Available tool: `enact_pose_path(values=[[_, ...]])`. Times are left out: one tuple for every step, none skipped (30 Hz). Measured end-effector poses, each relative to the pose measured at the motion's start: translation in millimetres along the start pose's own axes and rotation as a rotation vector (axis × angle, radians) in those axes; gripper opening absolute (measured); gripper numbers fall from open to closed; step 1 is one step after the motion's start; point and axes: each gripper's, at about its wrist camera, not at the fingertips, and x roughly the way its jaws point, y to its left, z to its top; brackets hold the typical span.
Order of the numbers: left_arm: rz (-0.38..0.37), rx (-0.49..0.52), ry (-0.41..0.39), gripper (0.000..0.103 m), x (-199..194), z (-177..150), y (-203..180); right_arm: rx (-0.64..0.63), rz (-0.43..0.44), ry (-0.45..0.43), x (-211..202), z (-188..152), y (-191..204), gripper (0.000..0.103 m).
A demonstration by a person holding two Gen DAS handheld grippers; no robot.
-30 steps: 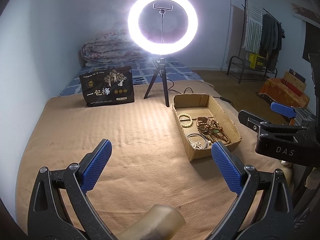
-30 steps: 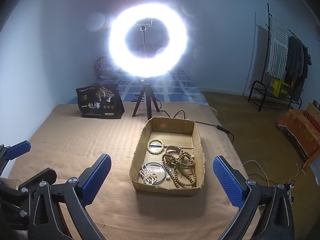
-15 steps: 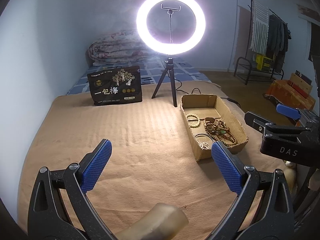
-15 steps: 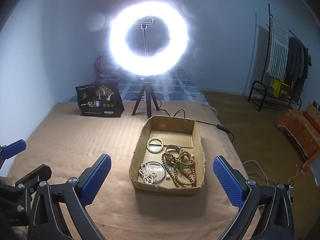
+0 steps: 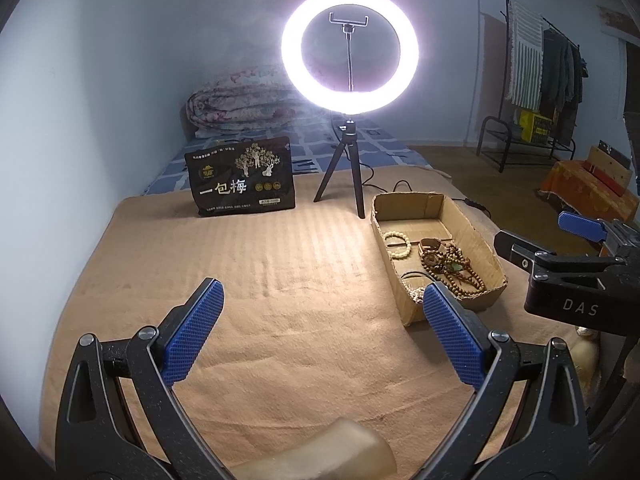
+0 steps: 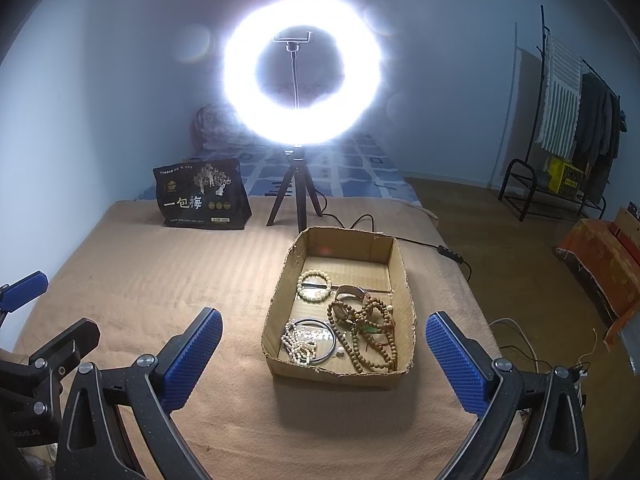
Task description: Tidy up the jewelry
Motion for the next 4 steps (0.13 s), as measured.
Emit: enact_pose_path(values=[[0.002,0.001,-0.004,0.102,0.1,0.1,-0.3,0.000,0.000,0.001,0.1,-0.2,-0.1,0.103],[0.001,0.001,-0.003,0.102,0.2,0.6,0.1,0.000,0.001,0.001,0.0,-0.3,0.0,0.103],[0.000,0.001,-0.002,0.102,-0.4,0.5,0.3,-0.001,-0.001,0.001,0.1,-0.6,-0.1,0.103],[0.000,-0.004,0.001,0.102,0.1,0.9,0.8,0.000,-0.002,0.002,0.3,-0.9,-0.3,0.103]])
